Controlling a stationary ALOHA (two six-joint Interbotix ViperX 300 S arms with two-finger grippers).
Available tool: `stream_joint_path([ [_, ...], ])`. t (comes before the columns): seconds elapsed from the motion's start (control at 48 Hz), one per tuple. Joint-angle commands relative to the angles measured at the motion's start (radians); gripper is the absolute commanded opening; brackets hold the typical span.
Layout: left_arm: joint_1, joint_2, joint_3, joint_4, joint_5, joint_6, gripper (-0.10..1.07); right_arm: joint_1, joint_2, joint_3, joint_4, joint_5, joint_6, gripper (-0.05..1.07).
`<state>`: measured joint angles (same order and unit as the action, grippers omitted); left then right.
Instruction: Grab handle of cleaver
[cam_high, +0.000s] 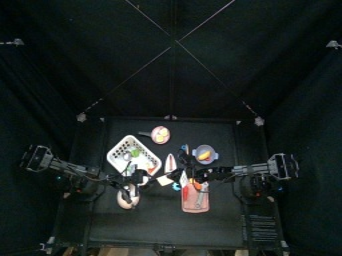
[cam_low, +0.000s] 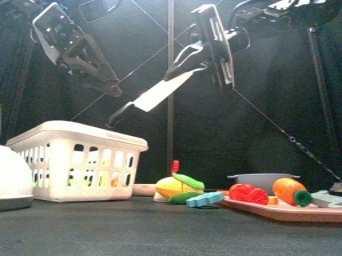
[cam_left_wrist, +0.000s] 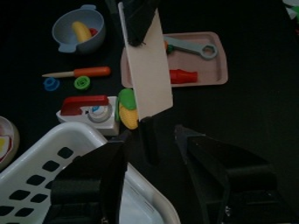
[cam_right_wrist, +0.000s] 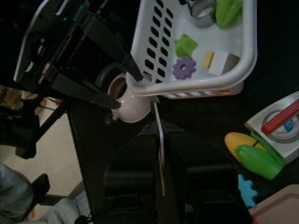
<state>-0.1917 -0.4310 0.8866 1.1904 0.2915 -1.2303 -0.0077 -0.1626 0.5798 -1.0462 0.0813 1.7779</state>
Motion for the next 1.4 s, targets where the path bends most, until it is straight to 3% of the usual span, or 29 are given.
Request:
stream_joint_path([
  [0.0, 0.005, -0.011, -0.026, 0.008, -0.009, -0.002, 0.82, 0.006, -0.048, -0.006, -0.011, -0.002, -0.002, 0.46],
  [0.417, 0.031, -0.057, -0.003, 0.091, -0.17, 0.006, 0.82, 0.025, -0.107, 0.04, -0.058, 0.002, 0.0, 0.46],
  [0.562, 0.041, -0.061, 0.009, 0.167, -0.239, 0.006, 0.82, 0.026, -0.123, 0.051, -0.071, 0.002, 0.002, 0.46],
  [0.792, 0.051, -0.083, -0.031, 0.319, -0.207, 0.04, 0.82, 0.021, -0.14, 0.041, -0.074, 0.002, 0.002, 0.46],
  [0.854, 0.052, -0.094, -0.058, 0.261, -0.167, 0.023, 0.83, 0.02, -0.147, 0.044, -0.074, 0.002, 0.002, 0.46],
  [0.979, 0.081, -0.13, -0.144, -0.017, -0.018, 0.012, 0.83, 0.02, -0.161, 0.055, -0.08, 0.006, 0.0, 0.46],
  [1.042, 0.092, -0.15, -0.164, -0.091, 0.034, 0.046, 0.84, 0.02, -0.166, 0.057, -0.086, 0.006, 0.0, 0.46],
  [1.167, 0.091, -0.186, -0.218, -0.253, 0.202, 0.233, 0.84, 0.021, -0.173, 0.058, -0.092, 0.006, 0.0, 0.46],
  [1.292, 0.072, -0.179, -0.308, -0.512, 0.397, 0.489, 0.84, 0.021, -0.184, 0.06, -0.094, 0.006, 0.0, 0.46],
  [1.375, 0.06, -0.17, -0.337, -0.63, 0.425, 0.652, 0.84, 0.021, -0.186, 0.06, -0.106, 0.006, 0.0, 0.46],
])
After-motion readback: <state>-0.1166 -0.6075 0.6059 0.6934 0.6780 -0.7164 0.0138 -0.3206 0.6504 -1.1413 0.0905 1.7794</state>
